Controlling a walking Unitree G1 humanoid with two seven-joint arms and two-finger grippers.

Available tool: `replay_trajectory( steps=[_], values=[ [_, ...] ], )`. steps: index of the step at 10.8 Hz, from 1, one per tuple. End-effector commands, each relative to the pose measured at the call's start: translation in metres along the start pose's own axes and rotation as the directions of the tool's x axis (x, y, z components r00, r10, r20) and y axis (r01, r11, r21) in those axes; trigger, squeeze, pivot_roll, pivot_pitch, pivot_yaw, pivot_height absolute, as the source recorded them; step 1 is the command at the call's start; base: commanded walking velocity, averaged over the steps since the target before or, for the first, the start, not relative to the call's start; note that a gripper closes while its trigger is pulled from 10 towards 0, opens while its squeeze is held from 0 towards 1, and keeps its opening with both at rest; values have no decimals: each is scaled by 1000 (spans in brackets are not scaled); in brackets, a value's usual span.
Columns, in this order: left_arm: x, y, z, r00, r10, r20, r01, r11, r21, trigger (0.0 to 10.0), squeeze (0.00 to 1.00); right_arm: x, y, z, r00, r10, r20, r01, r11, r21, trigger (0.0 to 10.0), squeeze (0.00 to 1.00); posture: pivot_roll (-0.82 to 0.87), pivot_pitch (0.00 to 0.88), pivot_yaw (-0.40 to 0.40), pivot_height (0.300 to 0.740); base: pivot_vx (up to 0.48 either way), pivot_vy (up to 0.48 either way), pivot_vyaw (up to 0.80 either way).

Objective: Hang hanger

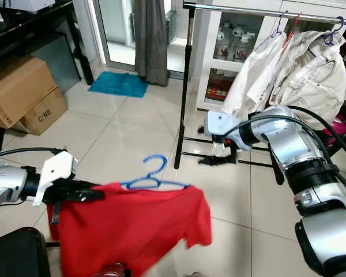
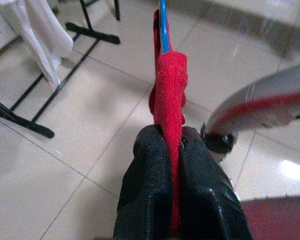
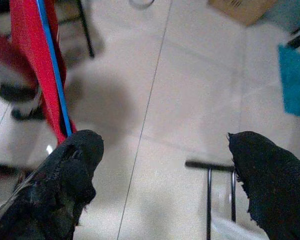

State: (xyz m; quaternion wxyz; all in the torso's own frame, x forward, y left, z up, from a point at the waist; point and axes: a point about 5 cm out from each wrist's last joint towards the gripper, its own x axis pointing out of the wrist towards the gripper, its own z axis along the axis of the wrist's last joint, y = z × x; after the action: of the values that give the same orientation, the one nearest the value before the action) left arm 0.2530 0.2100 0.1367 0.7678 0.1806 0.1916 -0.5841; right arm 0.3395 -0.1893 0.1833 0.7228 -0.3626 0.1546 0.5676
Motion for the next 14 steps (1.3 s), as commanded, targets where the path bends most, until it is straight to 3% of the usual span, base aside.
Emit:
replay_trajectory(
  steps=[1, 3, 4, 5, 7, 8, 10, 14],
  values=[
    [-6, 3, 13, 997, 29, 66, -31, 999, 34, 0, 0, -2, 2, 3, 999, -13, 52, 13, 1000, -1, 10000, 0, -8, 1, -14, 740, 0, 0, 0],
    [-7, 0, 27, 978, 34, 207, -40, 999, 25, 0, 0, -7, 22, -1, 991, 78, 106, -80, 997, 13, 10000, 0, -21, 3, -2, 740, 0, 0, 0],
    [-5, -1, 28, 977, 25, 212, -32, 999, 31, 0, 0, -1, 28, 3, 984, 58, 166, -66, 997, 44, 10000, 0, -21, 6, 0, 740, 0, 0, 0],
    [-2, -3, 26, 982, 11, 189, -19, 999, 40, 0, 0, 7, 23, 15, 964, -42, 263, 8, 992, 126, 10000, 0, -20, 8, 4, 740, 0, 0, 0],
    [-1, -3, 25, 986, 2, 167, -10, 999, 46, 0, 0, 15, 24, 31, 928, -61, 367, -2, 985, 170, 10000, 0, -19, 9, 9, 740, 0, 0, 0],
    [-2, -2, 25, 987, 1, 162, -9, 999, 48, 0, 0, 18, 30, 38, 908, -27, 417, -57, 980, 189, 0, 0, -16, 11, 10, 740, 0, 0, 0],
    [-3, 0, 26, 988, 4, 156, -13, 998, 54, 0, 0, 24, 46, 45, 891, 70, 448, -170, 967, 187, 0, 0, -14, 16, 8, 740, 0, 0, 0],
    [-1, 4, 32, 987, -3, 160, -9, 997, 73, 0, 0, 33, 54, 50, 897, 104, 430, -212, 954, 212, 0, 0, -15, 16, 12, 740, 0, 0, 0]
  ],
)
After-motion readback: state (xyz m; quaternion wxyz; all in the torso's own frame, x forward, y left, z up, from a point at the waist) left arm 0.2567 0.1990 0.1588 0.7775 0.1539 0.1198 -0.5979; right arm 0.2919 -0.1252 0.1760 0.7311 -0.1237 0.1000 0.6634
